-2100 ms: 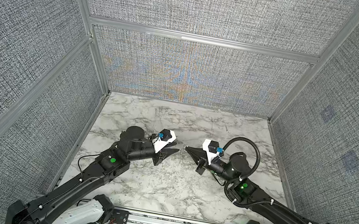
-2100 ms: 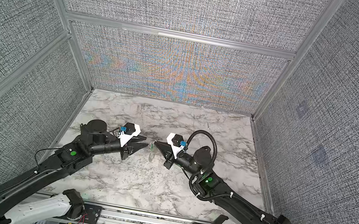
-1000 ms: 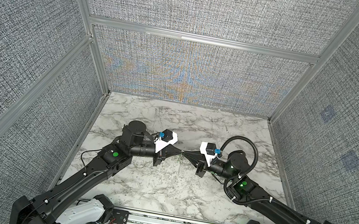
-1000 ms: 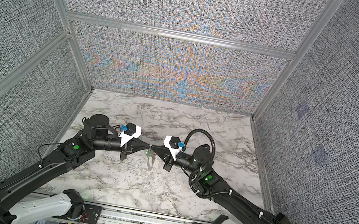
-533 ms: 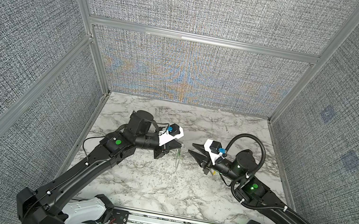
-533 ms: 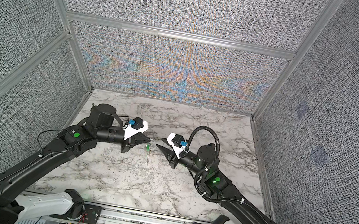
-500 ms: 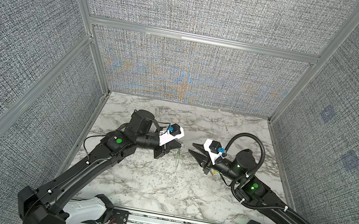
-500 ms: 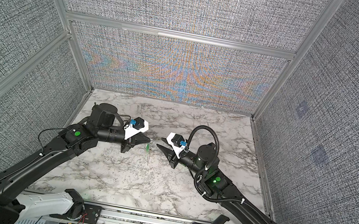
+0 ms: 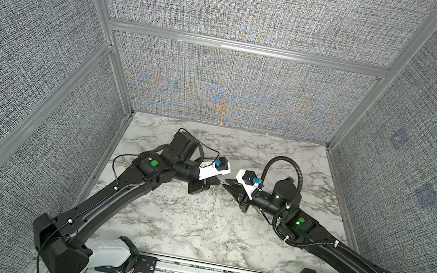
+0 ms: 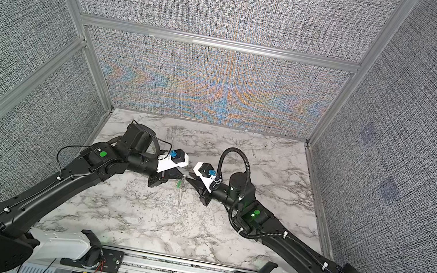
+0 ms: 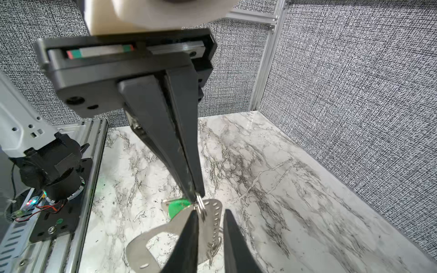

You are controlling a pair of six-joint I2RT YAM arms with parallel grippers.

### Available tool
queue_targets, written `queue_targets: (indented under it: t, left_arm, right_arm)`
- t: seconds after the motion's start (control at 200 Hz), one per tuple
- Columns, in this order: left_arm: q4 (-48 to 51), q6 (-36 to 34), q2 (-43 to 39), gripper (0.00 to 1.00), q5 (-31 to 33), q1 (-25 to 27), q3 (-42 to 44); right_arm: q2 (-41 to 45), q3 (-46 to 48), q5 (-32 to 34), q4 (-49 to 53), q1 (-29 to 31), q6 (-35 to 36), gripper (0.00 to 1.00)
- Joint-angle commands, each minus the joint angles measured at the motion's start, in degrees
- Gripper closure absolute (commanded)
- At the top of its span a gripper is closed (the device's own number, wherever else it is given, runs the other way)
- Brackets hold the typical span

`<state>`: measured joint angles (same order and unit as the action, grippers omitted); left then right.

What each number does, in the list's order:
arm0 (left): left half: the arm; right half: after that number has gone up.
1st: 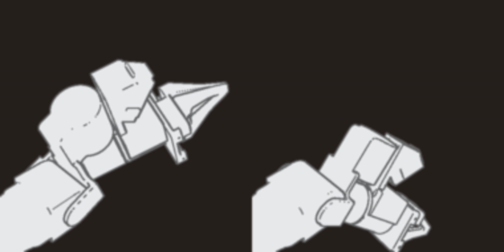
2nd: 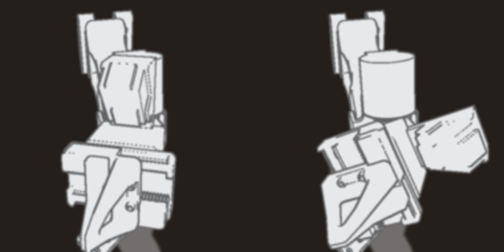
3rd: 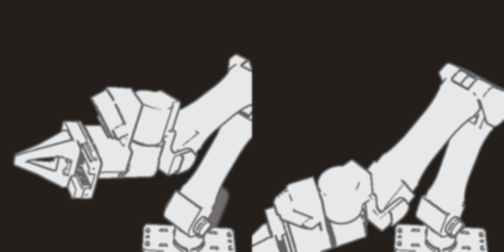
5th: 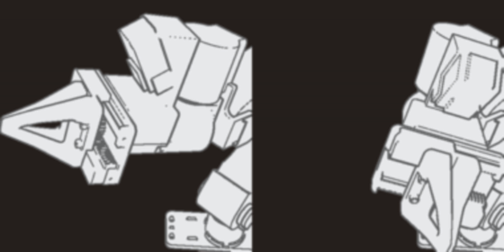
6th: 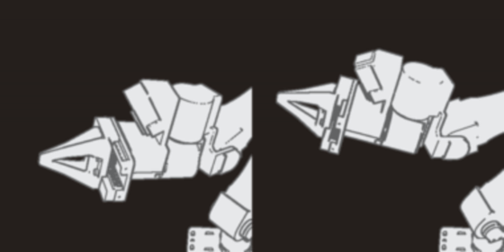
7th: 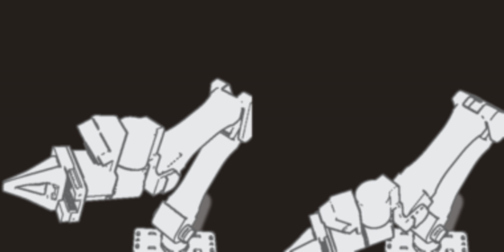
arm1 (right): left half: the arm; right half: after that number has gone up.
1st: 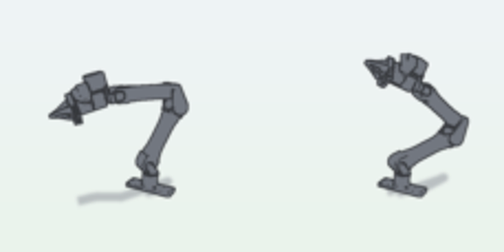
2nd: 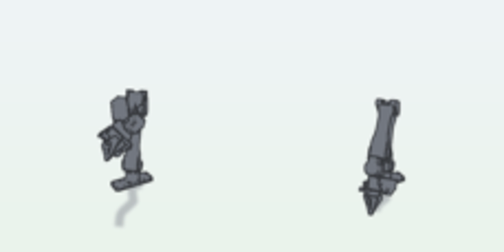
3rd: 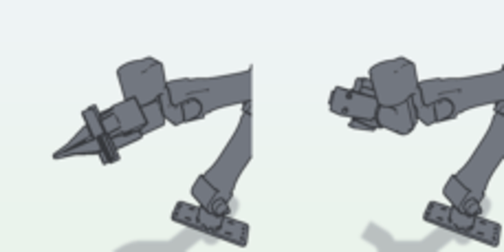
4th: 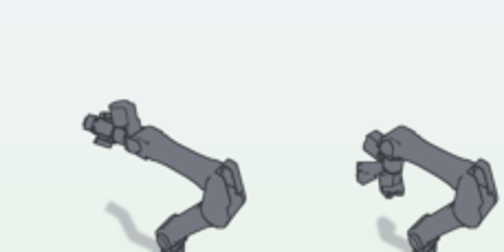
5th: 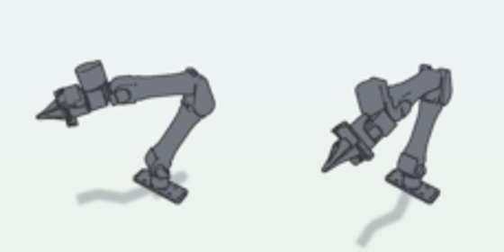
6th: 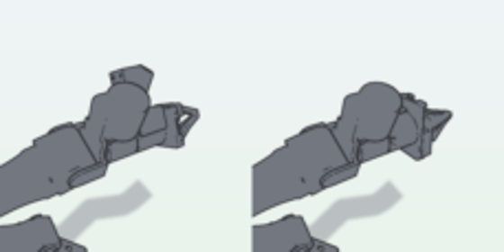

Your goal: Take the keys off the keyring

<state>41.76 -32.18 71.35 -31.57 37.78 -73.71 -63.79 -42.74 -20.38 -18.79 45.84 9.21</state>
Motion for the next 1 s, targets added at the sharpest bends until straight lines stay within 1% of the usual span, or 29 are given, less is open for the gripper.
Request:
queue_targets:
  t: [0.0,0.36,0.39,0.45,0.53,0.66,0.845,0.996]
  left_arm:
    - [0.6,-1.0,0.0,1.0,-0.1,0.2,-0.4]
    - [1.9,-2.3,0.8,1.0,-0.2,0.6,-0.8]
    - [1.9,-2.3,0.9,1.0,-0.3,0.6,-0.8]
    - [1.7,-2.3,0.8,1.0,-0.2,0.7,-0.8]
    - [1.6,-2.3,0.7,1.0,-0.4,0.7,-0.9]
    - [0.4,-2.5,-0.2,1.0,-1.2,0.7,-0.5]
    - [0.6,-3.2,-0.4,1.0,-2.2,0.7,-0.5]
    - [1.4,-3.7,0.1,1.0,-2.4,0.7,-0.6]
  right_arm:
    - [-0.4,-0.3,-0.8,-3.2,0.1,-1.2,0.81]
    - [-0.9,-0.2,-1.8,-3.0,0.1,-1.6,0.87]
    - [-0.9,-0.3,-1.9,-2.9,0.1,-1.5,0.88]
    - [-0.9,-0.1,-2.1,-2.8,0.1,-1.4,0.96]
    - [-0.9,-0.2,-2.2,-2.4,0.1,-1.6,1.0]
    - [-0.8,-0.3,-2.3,-1.7,0.1,-1.9,1.0]
    - [-0.5,-0.2,-1.4,-0.8,0.1,-2.3,0.87]
    - [-0.1,-0.1,-0.9,-0.9,0.1,-2.5,0.86]
